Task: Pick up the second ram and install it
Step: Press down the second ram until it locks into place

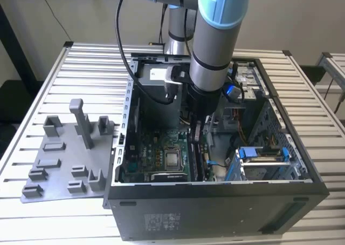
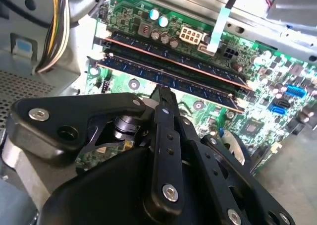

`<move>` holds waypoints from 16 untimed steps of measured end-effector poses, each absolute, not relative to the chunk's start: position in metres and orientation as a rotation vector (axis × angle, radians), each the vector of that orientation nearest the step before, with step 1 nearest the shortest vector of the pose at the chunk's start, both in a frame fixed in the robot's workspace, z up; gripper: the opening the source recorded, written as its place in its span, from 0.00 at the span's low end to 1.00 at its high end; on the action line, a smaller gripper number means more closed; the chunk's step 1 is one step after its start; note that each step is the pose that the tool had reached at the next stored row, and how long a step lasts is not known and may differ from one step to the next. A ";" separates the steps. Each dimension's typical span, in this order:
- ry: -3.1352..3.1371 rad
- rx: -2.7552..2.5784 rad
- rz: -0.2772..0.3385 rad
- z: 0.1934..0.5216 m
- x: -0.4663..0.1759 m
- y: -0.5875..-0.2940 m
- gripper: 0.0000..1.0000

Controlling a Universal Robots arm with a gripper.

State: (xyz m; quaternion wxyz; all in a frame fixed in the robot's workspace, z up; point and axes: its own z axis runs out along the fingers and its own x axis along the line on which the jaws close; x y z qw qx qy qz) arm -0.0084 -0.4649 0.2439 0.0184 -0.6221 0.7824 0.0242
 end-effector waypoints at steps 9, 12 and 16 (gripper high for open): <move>2.351 -2.028 0.076 0.242 -0.007 -0.465 0.11; 2.332 -2.051 0.077 0.242 -0.006 -0.465 0.11; 2.315 -2.070 0.077 0.240 -0.005 -0.465 0.11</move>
